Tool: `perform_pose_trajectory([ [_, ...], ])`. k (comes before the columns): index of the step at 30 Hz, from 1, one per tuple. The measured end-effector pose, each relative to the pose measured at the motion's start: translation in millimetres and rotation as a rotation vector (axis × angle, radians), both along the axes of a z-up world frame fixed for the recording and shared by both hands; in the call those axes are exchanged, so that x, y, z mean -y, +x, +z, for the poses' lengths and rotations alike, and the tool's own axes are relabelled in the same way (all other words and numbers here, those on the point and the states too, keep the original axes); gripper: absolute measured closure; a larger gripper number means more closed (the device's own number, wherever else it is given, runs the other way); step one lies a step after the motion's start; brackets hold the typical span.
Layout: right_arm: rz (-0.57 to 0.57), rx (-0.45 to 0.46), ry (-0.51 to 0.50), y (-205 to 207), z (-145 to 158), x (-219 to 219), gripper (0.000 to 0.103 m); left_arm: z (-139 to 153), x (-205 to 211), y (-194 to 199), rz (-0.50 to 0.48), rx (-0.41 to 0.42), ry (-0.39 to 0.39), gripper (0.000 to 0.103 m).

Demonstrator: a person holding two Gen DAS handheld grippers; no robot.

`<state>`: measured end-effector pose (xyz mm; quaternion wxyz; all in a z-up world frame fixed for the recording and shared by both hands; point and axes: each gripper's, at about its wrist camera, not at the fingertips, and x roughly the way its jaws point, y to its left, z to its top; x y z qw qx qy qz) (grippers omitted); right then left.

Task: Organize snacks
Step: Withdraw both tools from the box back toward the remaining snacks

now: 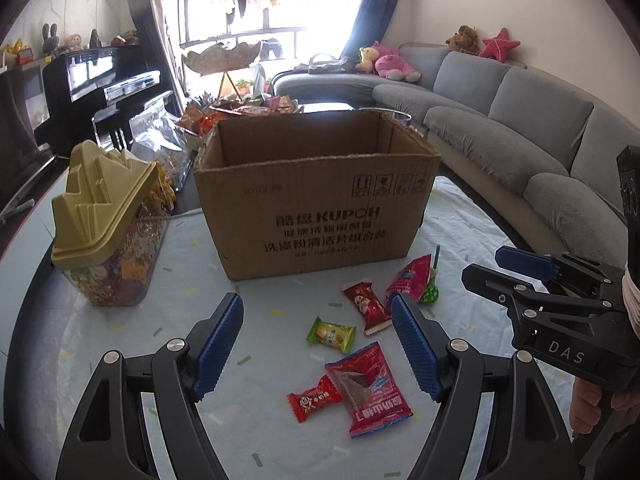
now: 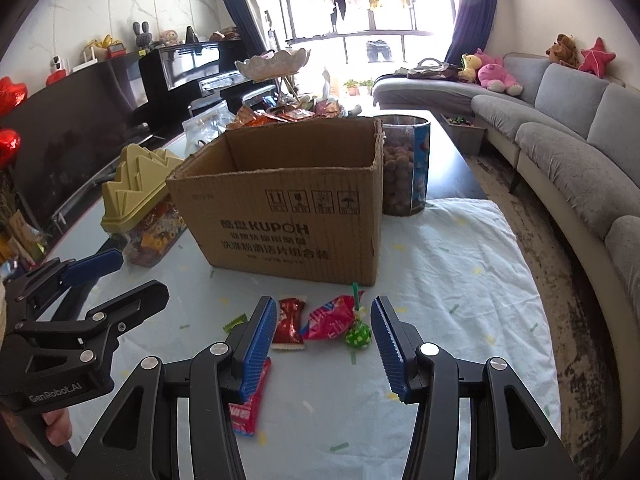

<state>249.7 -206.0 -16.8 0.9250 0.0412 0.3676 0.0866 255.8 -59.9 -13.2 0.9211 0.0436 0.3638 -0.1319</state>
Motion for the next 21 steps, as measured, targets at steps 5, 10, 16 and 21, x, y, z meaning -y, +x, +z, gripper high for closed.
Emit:
perform_pose_trajectory([
  [5,0.001,-0.047,-0.001,0.0,-16.9,1.5,0.053,-19.1,0.0,1.1,0.000,-0.057,-0.004,0.027],
  [10,-0.004,-0.085,-0.006,2.9,-33.1,1.5,0.053,-35.6,1.5,5.2,-0.004,-0.097,-0.006,0.027],
  [16,-0.014,-0.129,-0.010,9.1,-50.9,3.5,0.053,-57.0,5.6,16.0,-0.016,-0.154,-0.007,0.027],
  [21,-0.028,-0.161,-0.017,18.0,-63.3,6.9,0.053,-71.9,8.9,26.4,-0.021,-0.188,0.008,0.027],
])
